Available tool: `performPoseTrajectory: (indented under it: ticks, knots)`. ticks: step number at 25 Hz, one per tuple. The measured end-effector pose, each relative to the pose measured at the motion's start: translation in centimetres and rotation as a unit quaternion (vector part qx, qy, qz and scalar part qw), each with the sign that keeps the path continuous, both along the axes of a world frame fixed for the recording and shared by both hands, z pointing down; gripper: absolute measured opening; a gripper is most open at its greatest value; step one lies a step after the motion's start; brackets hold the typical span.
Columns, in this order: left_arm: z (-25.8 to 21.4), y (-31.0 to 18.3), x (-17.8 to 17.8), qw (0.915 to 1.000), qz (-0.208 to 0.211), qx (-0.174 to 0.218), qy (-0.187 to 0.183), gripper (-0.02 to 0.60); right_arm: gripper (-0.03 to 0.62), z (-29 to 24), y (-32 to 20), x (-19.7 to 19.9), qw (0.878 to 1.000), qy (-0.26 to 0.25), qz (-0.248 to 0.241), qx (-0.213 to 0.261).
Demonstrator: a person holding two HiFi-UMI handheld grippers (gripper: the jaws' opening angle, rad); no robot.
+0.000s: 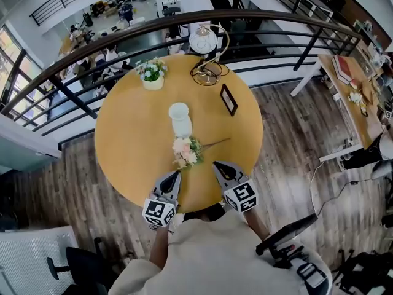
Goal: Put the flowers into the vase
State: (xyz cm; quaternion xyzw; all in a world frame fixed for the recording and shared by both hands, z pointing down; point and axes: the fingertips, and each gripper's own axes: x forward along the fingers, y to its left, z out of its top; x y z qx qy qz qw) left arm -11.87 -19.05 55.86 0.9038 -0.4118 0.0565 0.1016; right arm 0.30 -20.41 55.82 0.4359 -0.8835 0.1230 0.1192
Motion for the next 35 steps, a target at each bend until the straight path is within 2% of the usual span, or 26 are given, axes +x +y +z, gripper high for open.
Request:
performPoseTrajectory:
  ticks: [8,13,15,16,17,18,19,20,21,22,23,25,28,33,34,35]
  knots:
    - [4.7,1.3,-0.4,0.9973,-0.008,-0.074,0.004,0.006,0.009,5.4,1.8,-0.2,0.997,0.018,-0.021,-0.075]
    - [6.8,1.6,-0.3,0.9945,-0.011,-0.104,0.005,0.006,0.009,7.9,2.0,0.2,0.994,0.039,-0.029,-0.101]
    - [7.1,1.8,-0.4,0.9937,-0.014,-0.111,0.006,0.006,0.009,8.8,2.0,0.5,0.992,0.066,-0.03,-0.105]
    - [7.2,1.8,-0.6,0.9935,-0.017,-0.113,0.007,0.006,0.009,9.3,2.0,0.6,0.989,0.107,-0.04,-0.097]
    - [7.2,1.7,-0.7,0.9933,-0.019,-0.114,0.007,0.006,0.009,9.9,2.0,0.6,0.98,0.173,-0.061,-0.078]
    - [7.3,1.7,-0.8,0.9932,-0.022,-0.115,0.007,0.006,0.009,10.8,2.0,0.6,0.96,0.26,-0.092,-0.046]
    - [7.3,1.6,-0.9,0.9931,-0.024,-0.115,0.006,0.006,0.009,11.7,2.1,0.6,0.925,0.357,-0.129,-0.004]
    - [7.3,1.6,-0.9,0.993,-0.025,-0.116,0.005,0.006,0.009,12.7,2.3,0.6,0.879,0.444,-0.167,0.041]
    - [7.3,1.5,-0.8,0.9929,-0.026,-0.116,0.006,0.006,0.009,13.5,2.5,0.5,0.838,0.503,-0.199,0.076]
    - [7.2,1.5,-0.7,0.9929,-0.027,-0.115,0.007,0.006,0.009,14.1,2.6,0.3,0.814,0.528,-0.221,0.095]
    - [7.1,1.5,-0.7,0.993,-0.027,-0.114,0.008,0.006,0.009,14.4,2.7,0.1,0.809,0.53,-0.233,0.1]
    - [7.1,1.4,-0.6,0.9931,-0.028,-0.113,0.01,0.006,0.009,14.5,2.5,-0.2,0.816,0.517,-0.238,0.099]
    - [7.3,1.6,-0.6,0.9928,-0.029,-0.116,0.01,0.006,0.009,14.8,1.9,-0.3,0.821,0.512,-0.234,0.096]
    - [7.4,1.5,-0.6,0.9924,-0.032,-0.118,0.014,0.006,0.011,15.9,0.5,0.3,0.835,0.502,-0.214,0.064]
    - [7.3,1.4,-0.6,0.9923,-0.033,-0.119,0.014,0.006,0.028,16.4,0.1,0.5,0.836,0.502,-0.214,0.053]
    - [7.3,1.4,-0.6,0.9923,-0.034,-0.119,0.014,0.006,0.099,17.1,-0.2,0.7,0.836,0.503,-0.216,0.04]
